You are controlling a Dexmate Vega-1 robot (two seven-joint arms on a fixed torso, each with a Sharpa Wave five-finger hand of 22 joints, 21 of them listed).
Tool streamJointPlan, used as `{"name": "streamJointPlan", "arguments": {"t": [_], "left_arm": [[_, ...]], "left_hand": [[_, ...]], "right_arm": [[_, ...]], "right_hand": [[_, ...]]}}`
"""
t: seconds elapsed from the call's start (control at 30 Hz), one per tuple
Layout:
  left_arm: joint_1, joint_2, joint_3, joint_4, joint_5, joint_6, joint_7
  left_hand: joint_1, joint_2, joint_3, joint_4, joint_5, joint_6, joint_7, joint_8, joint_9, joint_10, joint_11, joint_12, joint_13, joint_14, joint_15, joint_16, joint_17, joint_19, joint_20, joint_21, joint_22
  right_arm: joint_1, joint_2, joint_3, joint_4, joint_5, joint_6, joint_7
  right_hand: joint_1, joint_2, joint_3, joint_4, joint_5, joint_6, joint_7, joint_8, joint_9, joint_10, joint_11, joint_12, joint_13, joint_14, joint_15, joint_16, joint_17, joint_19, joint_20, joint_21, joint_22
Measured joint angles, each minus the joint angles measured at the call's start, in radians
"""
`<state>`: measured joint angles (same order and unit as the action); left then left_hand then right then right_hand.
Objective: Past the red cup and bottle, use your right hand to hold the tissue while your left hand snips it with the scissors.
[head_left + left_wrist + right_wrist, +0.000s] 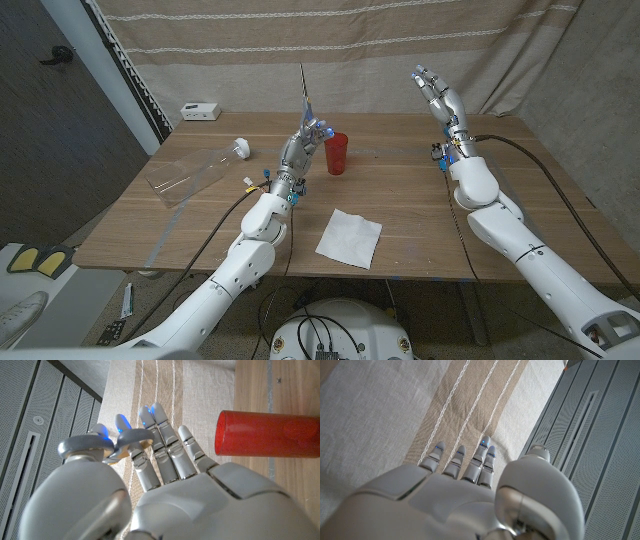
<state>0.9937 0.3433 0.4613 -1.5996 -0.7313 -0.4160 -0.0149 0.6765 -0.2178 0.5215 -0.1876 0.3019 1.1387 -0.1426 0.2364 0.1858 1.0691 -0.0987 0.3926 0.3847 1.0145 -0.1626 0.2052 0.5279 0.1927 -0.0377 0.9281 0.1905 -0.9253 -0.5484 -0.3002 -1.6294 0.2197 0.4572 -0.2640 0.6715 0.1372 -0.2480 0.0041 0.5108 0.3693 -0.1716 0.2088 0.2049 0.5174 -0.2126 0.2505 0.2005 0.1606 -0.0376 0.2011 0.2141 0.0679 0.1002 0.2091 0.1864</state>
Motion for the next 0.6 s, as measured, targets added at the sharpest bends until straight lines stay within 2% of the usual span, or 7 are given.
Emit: {"name": "streamJointPlan", "arguments": {"t": [0.4,0.6], "left_arm": [[-0.019,-0.004,0.000,0.041,0.026,-0.004,0.001],[-0.023,0.000,0.000,0.051,0.044,-0.012,0.003]], "left_hand": [[0.000,0.000,-0.047,0.000,0.009,0.000,0.000,-0.004,0.000,0.005,-0.005,-0.003,-0.005,-0.005,0.002,0.000,-0.005,0.000,0.000,-0.015,0.000],[0.000,0.000,-0.097,0.000,0.016,-0.013,-0.013,-0.015,0.003,-0.004,-0.014,-0.010,-0.005,-0.028,0.010,-0.002,-0.007,0.000,0.000,-0.030,0.000]], "right_arm": [[0.004,-0.002,0.003,0.000,-0.004,0.006,-0.003],[0.004,-0.004,0.006,-0.005,-0.007,0.006,-0.006]], "right_hand": [[0.000,0.000,0.000,0.000,0.000,0.000,0.000,0.000,0.000,0.000,0.000,0.000,0.000,0.000,0.000,0.000,-0.005,0.000,0.000,0.000,0.000],[0.000,0.000,0.000,0.000,0.000,-0.001,0.001,0.000,0.000,0.000,0.000,0.000,0.000,0.000,0.000,0.000,-0.005,0.000,0.000,0.000,0.000]]}}
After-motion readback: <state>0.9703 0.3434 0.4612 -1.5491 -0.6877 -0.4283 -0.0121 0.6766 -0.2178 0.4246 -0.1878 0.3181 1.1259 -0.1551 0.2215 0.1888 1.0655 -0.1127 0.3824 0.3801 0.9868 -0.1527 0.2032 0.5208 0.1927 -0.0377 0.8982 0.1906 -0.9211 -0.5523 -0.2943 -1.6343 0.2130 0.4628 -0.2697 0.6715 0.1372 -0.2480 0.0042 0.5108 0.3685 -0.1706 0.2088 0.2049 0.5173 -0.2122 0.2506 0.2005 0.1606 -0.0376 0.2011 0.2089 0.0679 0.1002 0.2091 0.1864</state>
